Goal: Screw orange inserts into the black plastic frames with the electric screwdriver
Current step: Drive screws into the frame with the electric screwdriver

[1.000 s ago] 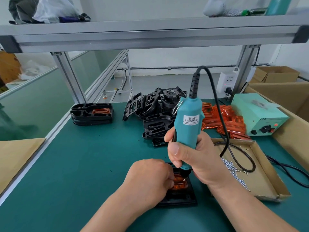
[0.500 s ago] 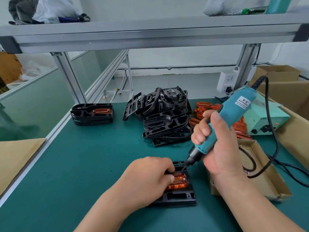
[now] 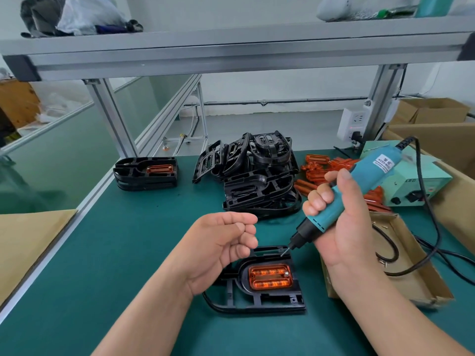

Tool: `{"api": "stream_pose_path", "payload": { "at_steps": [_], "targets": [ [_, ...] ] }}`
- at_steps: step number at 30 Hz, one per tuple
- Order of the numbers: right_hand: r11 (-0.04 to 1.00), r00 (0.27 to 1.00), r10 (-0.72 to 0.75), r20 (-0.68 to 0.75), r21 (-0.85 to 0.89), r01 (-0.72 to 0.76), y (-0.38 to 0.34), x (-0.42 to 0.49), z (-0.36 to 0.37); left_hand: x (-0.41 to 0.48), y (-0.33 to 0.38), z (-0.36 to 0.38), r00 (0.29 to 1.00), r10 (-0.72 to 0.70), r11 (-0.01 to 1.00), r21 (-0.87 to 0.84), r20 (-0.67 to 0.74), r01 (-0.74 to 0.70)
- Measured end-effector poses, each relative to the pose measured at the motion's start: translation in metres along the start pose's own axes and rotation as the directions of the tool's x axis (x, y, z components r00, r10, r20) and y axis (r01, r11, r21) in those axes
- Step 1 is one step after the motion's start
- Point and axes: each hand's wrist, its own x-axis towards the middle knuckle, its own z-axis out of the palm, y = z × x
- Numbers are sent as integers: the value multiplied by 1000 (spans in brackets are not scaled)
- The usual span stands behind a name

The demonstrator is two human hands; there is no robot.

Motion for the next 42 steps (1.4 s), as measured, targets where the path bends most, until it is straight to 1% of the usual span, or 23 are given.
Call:
{"api": "stream_pose_path", "payload": {
  "at_steps": [8,13,21,28,32,38,42],
  "targets": [
    [1000,1000,13,-14,9,-13,1,0,-1,3,-5,1,997,5,998,64,73,-10],
    [1000,1000,14,-4,22,-14,1,-1,0,2,-7,2,990,0,999,51,140,-7],
    [1000,1000,9,0,30,-9,-1,-2,1,2,-11,8,982,-51,999,23,184,47],
    [999,1000,1,-10,37,-1,-2,-1,2,1,-16,9,987,-48,994,105,155,32],
    [998,1000,-5,-9,59,6,-5,0,3,-2,-16,8,979,-45,986,167,197,12],
    [992,999,-51,-19,115,53,-12,2,5,-3,-16,13,977,-5,939,336,211,-67],
    [987,998,-61,9,150,59,-17,0,5,-2,-21,17,976,-10,922,379,216,-75]
  ]
}}
